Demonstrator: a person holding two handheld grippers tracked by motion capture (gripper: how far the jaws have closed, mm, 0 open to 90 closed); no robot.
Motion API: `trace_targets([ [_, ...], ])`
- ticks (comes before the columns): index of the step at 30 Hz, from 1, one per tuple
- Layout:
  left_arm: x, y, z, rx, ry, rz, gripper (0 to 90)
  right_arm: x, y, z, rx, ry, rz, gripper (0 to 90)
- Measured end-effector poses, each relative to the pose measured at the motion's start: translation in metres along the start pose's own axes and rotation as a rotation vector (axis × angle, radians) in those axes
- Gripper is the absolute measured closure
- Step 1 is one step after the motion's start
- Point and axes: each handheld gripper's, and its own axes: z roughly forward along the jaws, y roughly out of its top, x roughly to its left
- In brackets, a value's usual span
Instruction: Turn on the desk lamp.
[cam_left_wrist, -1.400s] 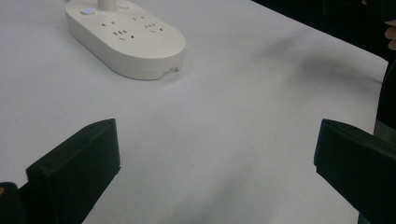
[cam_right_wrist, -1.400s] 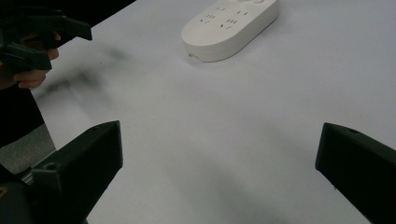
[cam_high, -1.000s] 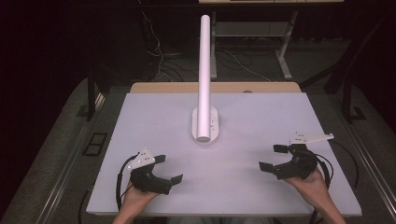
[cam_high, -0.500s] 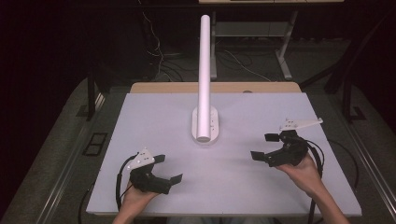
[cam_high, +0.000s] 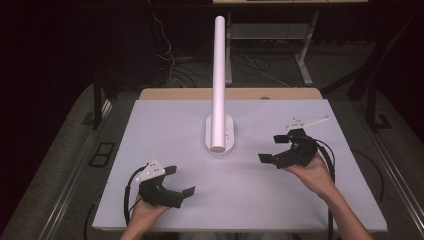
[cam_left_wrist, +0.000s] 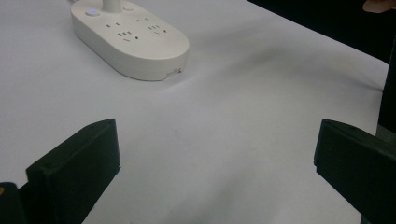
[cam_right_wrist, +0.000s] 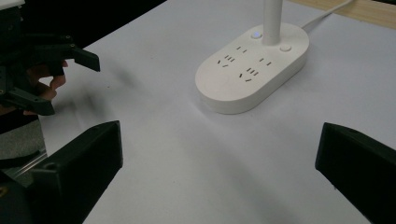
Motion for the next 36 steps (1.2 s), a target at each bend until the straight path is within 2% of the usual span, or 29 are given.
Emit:
trace_targets([
  [12,0.000,0.000,0.000,-0.004,-0.002,-0.003,0.0,-0.004,0.020,0.018,0.025,-0.011,-0.016,0.5],
  [31,0.000,0.000,0.002,-0.004,0.000,-0.003,0.0,-0.010,0.053,0.046,0.043,0.008,-0.023,0.5],
  [36,0.000,0.000,0.002,-0.023,0.002,-0.003,0.0,-0.014,0.060,0.055,0.049,0.008,-0.024,0.5],
])
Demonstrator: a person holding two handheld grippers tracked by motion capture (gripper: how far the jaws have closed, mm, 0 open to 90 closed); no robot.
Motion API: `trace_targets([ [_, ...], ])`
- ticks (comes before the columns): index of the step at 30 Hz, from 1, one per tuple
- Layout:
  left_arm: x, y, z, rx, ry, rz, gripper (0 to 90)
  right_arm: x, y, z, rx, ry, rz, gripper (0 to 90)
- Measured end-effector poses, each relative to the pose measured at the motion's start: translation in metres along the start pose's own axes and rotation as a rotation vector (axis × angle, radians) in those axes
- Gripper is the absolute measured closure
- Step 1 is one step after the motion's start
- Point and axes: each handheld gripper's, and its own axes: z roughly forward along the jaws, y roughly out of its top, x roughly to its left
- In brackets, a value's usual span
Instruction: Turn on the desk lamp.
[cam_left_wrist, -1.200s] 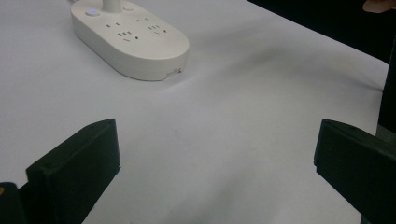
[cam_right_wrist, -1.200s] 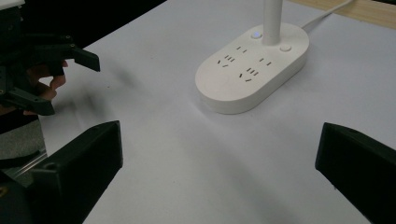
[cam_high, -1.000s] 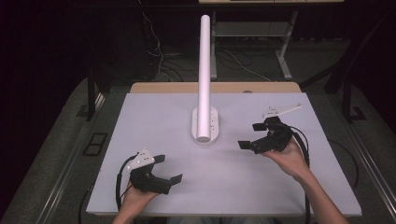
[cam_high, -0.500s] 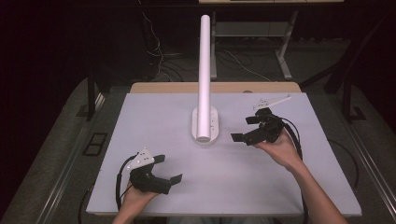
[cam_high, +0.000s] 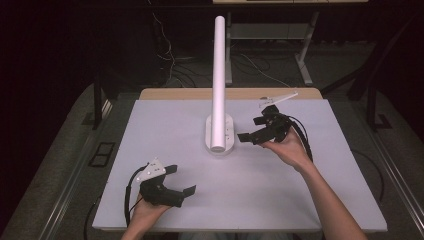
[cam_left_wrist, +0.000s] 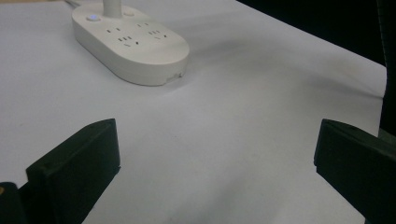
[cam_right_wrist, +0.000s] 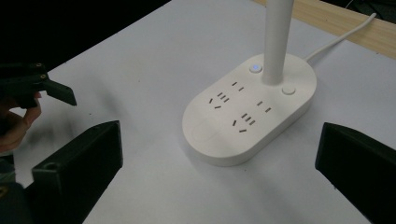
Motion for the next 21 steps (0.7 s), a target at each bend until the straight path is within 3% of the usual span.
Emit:
trace_targets([
  [21,0.003,0.000,0.001,-0.006,-0.023,-0.015,0.0,-0.033,0.027,0.031,-0.002,-0.027,0.054,0.5],
])
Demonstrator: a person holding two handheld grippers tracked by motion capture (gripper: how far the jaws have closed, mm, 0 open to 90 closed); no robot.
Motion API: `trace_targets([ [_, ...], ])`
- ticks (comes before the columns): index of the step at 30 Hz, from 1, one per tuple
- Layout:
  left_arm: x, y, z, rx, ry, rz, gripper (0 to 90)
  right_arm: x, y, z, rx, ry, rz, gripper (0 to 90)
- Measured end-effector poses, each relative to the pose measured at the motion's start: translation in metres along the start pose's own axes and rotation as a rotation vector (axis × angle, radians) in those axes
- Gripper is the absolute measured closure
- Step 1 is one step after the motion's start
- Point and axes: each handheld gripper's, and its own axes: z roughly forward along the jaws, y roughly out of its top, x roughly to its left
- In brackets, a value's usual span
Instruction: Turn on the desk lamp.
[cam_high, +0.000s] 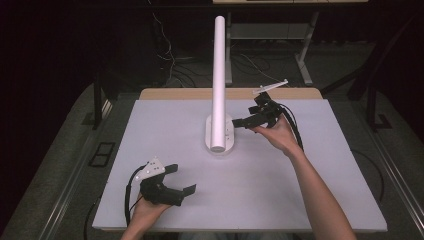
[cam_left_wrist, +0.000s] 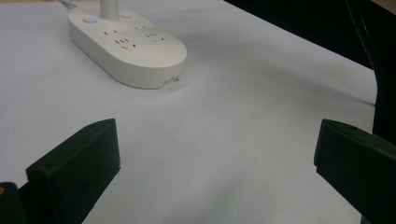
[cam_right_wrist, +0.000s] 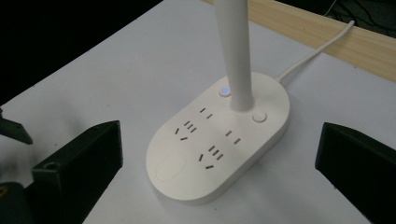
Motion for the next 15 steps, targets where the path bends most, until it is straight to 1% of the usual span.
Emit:
trace_targets([
  [3,0.000,0.000,0.000,0.002,-0.002,0.006,0.0,-0.003,0.002,0.003,0.005,-0.008,-0.001,0.5],
  [4,0.000,0.000,0.000,0.003,-0.003,0.005,0.0,-0.006,0.005,0.006,0.005,-0.006,0.000,5.4],
  [5,0.000,0.000,0.000,0.002,-0.002,0.004,0.0,-0.007,0.006,0.006,0.002,-0.008,0.009,5.8],
  [6,0.000,0.000,0.000,0.002,-0.001,0.003,0.0,-0.009,0.007,0.008,-0.004,-0.010,0.009,8.1],
  [7,0.001,0.000,0.000,-0.001,0.000,0.000,0.0,-0.010,0.008,0.008,-0.006,-0.011,0.015,14.0],
  [9,0.001,0.000,0.000,0.000,0.000,0.001,0.0,-0.013,0.008,0.010,-0.014,-0.012,0.019,22.2],
  [10,0.001,0.000,0.000,0.004,-0.002,0.002,0.0,-0.013,0.008,0.010,-0.014,-0.012,0.019,22.2],
  [11,0.001,0.000,0.000,0.007,-0.003,0.005,0.0,-0.017,0.008,0.013,-0.017,-0.018,0.036,32.0],
  [15,0.001,0.000,0.000,0.008,-0.004,0.006,0.0,-0.023,0.006,0.020,-0.024,0.001,0.049,43.8],
])
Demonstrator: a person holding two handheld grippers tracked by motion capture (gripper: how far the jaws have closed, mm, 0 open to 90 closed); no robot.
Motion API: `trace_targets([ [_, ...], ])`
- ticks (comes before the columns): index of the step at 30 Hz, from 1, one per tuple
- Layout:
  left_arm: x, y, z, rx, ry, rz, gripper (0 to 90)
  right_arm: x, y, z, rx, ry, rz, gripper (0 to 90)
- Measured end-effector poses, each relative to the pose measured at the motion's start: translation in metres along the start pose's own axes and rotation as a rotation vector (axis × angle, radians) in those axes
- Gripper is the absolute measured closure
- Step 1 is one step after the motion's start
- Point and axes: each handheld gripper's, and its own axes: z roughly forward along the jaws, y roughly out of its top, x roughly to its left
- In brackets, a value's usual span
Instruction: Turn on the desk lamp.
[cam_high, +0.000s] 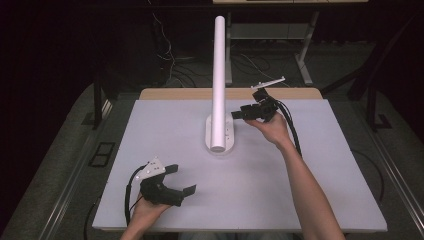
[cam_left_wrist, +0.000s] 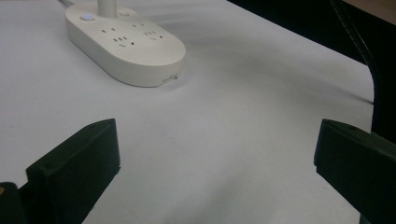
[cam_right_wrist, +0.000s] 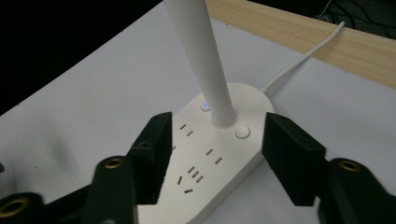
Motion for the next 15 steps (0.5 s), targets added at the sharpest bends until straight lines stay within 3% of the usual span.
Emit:
trace_targets([
  [15,0.000,0.000,0.000,-0.001,-0.002,0.006,0.0,-0.009,-0.006,0.026,-0.014,0.002,0.039,79.7],
])
